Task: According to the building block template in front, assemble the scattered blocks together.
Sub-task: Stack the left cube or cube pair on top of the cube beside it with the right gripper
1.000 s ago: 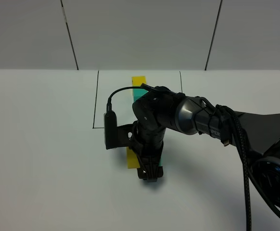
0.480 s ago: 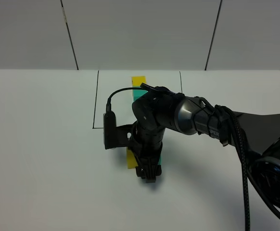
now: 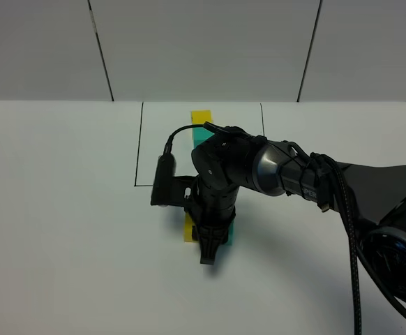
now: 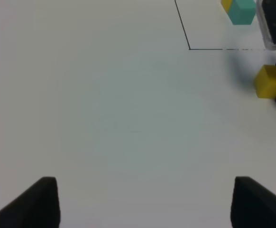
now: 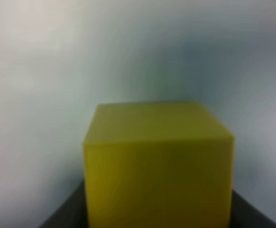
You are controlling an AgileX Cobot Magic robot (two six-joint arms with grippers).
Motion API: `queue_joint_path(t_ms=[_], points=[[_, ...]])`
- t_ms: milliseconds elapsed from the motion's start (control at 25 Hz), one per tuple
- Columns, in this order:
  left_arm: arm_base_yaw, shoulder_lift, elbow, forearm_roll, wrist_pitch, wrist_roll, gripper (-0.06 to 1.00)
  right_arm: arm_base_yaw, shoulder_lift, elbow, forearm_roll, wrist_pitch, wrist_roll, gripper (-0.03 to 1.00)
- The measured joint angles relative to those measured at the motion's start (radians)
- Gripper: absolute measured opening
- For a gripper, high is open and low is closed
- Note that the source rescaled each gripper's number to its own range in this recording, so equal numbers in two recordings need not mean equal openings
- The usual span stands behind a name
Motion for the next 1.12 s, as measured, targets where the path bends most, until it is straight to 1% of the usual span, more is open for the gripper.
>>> queue_joint_path(t_ms=[40,120,200,280,400,440,520,760,840,1120], points=[[0.0,0.0,0.0,0.0,0.0,0.0,0.64,0.0,0.0,0.0,0.0,-0.006,0.063,0.01],[0.0,0.0,0.0,0.0,0.0,0.0,0.64,0.0,-0.01,0.001,-0.004,-0.013,0.256,0.01],[0.0,0.0,0.0,0.0,0.0,0.0,0.64,0.0,-0.031,0.001,-0.012,-0.014,0.48,0.01],[0.0,0.0,0.0,0.0,0.0,0.0,0.64,0.0,-0.057,0.001,-0.021,-0.008,0.756,0.01],[0.0,0.0,0.0,0.0,0.0,0.0,0.64,-0.002,-0.082,0.001,-0.026,0.047,1.125,0.01],[0.0,0.0,0.0,0.0,0.0,0.0,0.64,-0.003,-0.083,0.001,-0.026,0.072,1.214,0.01],[0.0,0.0,0.0,0.0,0.0,0.0,0.64,-0.004,-0.082,0.002,-0.026,0.107,1.307,0.01],[0.0,0.0,0.0,0.0,0.0,0.0,0.64,-0.005,-0.082,0.002,-0.018,0.128,1.451,0.01],[0.0,0.0,0.0,0.0,0.0,0.0,0.64,-0.001,-0.081,0.002,-0.018,0.125,1.47,0.01],[0.0,0.0,0.0,0.0,0.0,0.0,0.64,0.026,-0.052,0.002,-0.027,0.088,1.473,0.01]])
